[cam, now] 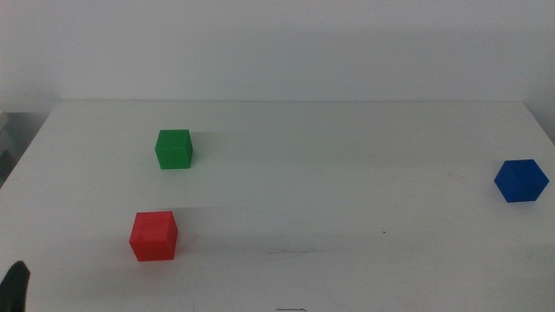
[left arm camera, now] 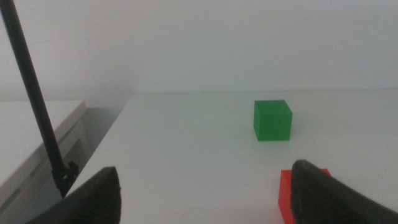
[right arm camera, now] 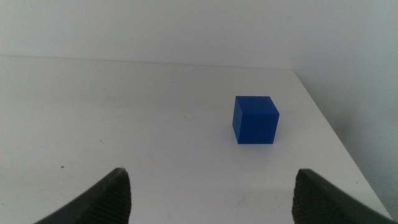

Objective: Stack red cubes first, then green, then blue cubes in a specific spot.

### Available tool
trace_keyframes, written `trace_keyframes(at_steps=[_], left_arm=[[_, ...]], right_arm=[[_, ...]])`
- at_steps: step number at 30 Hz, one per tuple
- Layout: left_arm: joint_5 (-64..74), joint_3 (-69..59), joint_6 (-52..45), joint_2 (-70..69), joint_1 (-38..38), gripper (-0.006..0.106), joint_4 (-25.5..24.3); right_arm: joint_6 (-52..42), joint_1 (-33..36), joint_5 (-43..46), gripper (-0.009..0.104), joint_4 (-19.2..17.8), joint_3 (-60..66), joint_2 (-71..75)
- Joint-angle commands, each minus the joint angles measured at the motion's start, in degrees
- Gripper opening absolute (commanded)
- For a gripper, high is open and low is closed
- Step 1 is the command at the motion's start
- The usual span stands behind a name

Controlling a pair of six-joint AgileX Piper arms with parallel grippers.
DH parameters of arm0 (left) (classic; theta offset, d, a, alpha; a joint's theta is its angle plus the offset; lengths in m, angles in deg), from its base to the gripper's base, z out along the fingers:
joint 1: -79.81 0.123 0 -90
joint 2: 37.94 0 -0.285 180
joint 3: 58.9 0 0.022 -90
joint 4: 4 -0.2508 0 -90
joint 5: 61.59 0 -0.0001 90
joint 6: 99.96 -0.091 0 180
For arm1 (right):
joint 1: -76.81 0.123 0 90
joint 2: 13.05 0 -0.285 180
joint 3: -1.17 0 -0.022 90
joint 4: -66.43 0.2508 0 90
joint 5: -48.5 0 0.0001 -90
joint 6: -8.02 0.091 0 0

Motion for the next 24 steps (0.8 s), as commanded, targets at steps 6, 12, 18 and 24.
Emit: trace_keyframes(at_steps=[6, 12, 18, 24], left_arm=[[16.4, 17.5, 0.3, 9.9, -0.1, 0.094, 0.7], [44.7, 40.8, 0.4, 26.6, -0.1, 0.094, 2.1], [58.7, 54.8, 2.2, 40.5, -0.1, 0.094, 2.9], [61.0, 60.3, 2.0, 51.0, -0.1, 0.094, 5.5]], right_arm=[[-0.2, 0.0, 4.1, 0.067, -0.7, -1.0, 0.3], [-0.2, 0.0, 4.1, 0.067, -0.7, -1.0, 0.3], [-0.2, 0.0, 4.1, 0.067, -0.7, -1.0, 0.3], [-0.2, 0.0, 4.1, 0.067, -0.7, -1.0, 0.3]])
